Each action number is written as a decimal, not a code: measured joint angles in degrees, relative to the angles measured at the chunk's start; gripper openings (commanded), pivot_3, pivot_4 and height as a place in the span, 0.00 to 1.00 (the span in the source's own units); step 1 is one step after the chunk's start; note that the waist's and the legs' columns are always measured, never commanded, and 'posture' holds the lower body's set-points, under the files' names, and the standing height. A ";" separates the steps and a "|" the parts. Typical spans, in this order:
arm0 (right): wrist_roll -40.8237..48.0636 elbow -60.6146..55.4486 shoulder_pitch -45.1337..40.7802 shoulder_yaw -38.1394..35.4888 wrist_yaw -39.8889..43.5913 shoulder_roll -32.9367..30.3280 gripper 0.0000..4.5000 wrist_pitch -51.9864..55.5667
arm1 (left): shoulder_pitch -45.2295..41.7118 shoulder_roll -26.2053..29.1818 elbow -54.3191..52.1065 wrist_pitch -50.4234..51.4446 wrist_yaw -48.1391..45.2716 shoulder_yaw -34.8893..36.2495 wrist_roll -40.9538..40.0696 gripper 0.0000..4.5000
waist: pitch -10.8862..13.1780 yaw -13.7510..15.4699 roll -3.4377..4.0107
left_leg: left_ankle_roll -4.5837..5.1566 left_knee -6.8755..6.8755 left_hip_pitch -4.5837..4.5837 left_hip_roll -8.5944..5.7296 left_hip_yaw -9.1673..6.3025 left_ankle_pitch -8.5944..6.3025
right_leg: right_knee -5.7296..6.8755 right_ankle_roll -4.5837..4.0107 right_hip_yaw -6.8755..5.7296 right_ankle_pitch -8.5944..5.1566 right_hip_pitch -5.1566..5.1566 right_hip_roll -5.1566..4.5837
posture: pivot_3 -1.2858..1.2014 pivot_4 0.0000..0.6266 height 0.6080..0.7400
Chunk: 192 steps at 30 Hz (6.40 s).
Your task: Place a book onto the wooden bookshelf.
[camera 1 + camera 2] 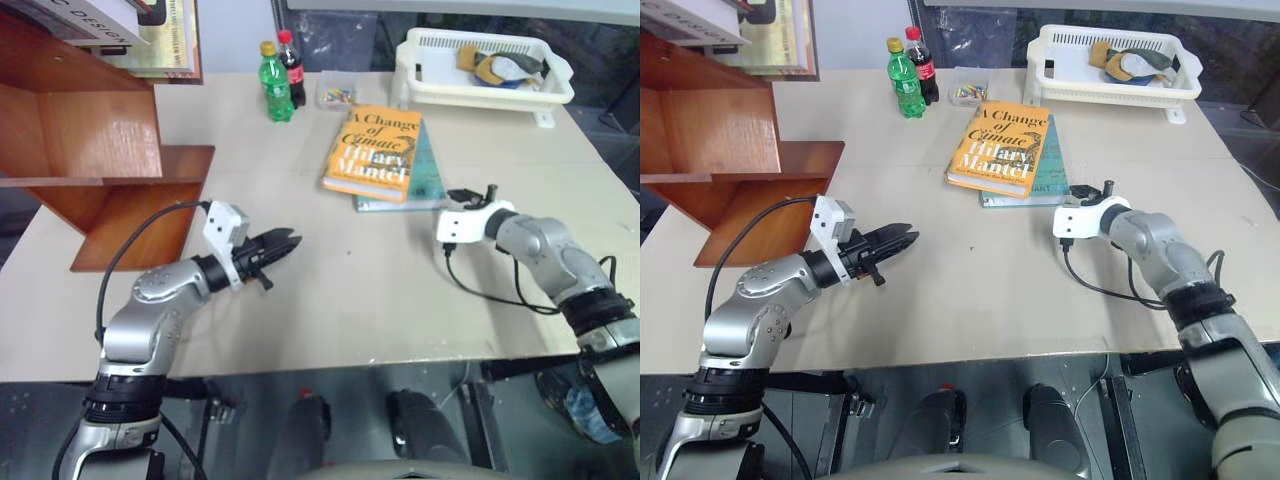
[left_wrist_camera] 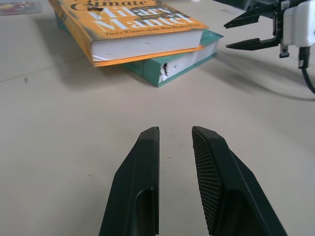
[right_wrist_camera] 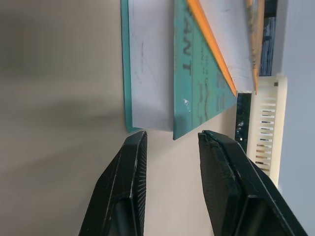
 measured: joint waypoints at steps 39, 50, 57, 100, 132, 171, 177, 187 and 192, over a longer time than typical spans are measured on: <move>14.34 -45.00 33.64 -10.22 17.68 -11.82 0.00 3.44 | 2.24 2.87 2.31 -2.29 -6.84 3.08 -2.54 0.26 | -0.01 0.41 0.00 | 0.01 0.07 0.09 0.03 -0.02 0.00 | 0.04 0.02 -0.04 -0.02 0.07 0.03 | 0.52 0.24 1.00; 15.66 -44.63 22.29 -11.27 16.08 3.13 0.42 23.96 | -2.62 2.12 6.16 -4.54 -8.43 1.19 -0.46 0.26 | -0.04 0.15 -0.06 | 0.01 0.20 0.15 0.10 -0.05 0.01 | 0.28 0.00 -0.04 -0.01 0.05 0.14 | 0.52 0.24 1.00; 29.92 -39.05 13.75 -20.75 14.51 18.42 0.21 49.57 | -1.47 2.19 5.89 -4.57 -7.66 1.93 -0.44 0.26 | -0.02 0.25 -0.04 | 0.01 0.13 0.01 0.05 -0.08 0.00 | 0.19 0.00 -0.08 0.00 0.01 0.06 | 0.52 0.24 1.00; 57.63 -44.88 8.59 -36.57 -6.51 27.41 0.58 79.27 | -9.64 -2.65 5.78 11.28 4.64 5.14 -8.19 0.26 | -0.01 0.04 -0.02 | 0.02 0.02 -0.02 0.05 -0.18 0.00 | 0.18 0.01 -0.18 -0.02 -0.03 0.08 | 0.52 0.24 1.00; 66.67 -77.76 30.37 -25.00 7.83 9.20 1.00 64.83 | -41.01 -29.11 53.99 15.06 34.46 24.13 -19.18 0.95 | 0.02 0.62 -0.11 | 0.01 0.00 -0.11 -0.10 -0.29 0.00 | -0.03 0.05 -0.24 -0.02 0.03 0.04 | 0.52 0.24 1.00; 70.60 -76.47 31.16 -25.90 6.11 3.22 1.00 65.07 | -23.06 -42.37 14.93 9.66 68.98 18.11 -39.99 0.24 | -0.12 2.14 -0.38 | 0.00 0.12 -0.01 -0.11 -0.26 0.00 | -0.04 0.05 -0.18 -0.02 0.17 0.04 | 0.52 0.24 1.00; 72.07 -77.00 31.26 -27.28 5.00 2.92 1.00 66.22 | -20.92 -42.62 15.89 12.43 68.74 14.69 -44.38 0.24 | -0.15 2.49 -0.41 | 0.00 0.12 -0.02 -0.11 -0.28 0.00 | -0.05 0.05 -0.20 -0.02 0.18 0.04 | 0.52 0.24 1.00; 72.47 -77.40 31.60 -27.28 2.97 3.05 1.00 66.28 | -23.72 -42.08 22.76 13.00 65.52 14.02 -45.36 0.46 | -0.21 3.14 -0.43 | 0.00 0.15 -0.01 -0.14 -0.27 0.01 | -0.08 0.05 -0.19 -0.02 0.21 0.04 | 0.52 0.24 1.00; 72.52 -77.40 31.61 -27.28 2.57 3.03 1.00 66.26 | -23.55 -42.04 24.61 15.15 67.51 13.52 -44.83 0.95 | -0.20 3.11 -0.43 | 0.01 0.14 -0.06 -0.14 -0.30 0.00 | -0.10 0.04 -0.20 -0.02 0.18 0.04 | 0.52 0.24 1.00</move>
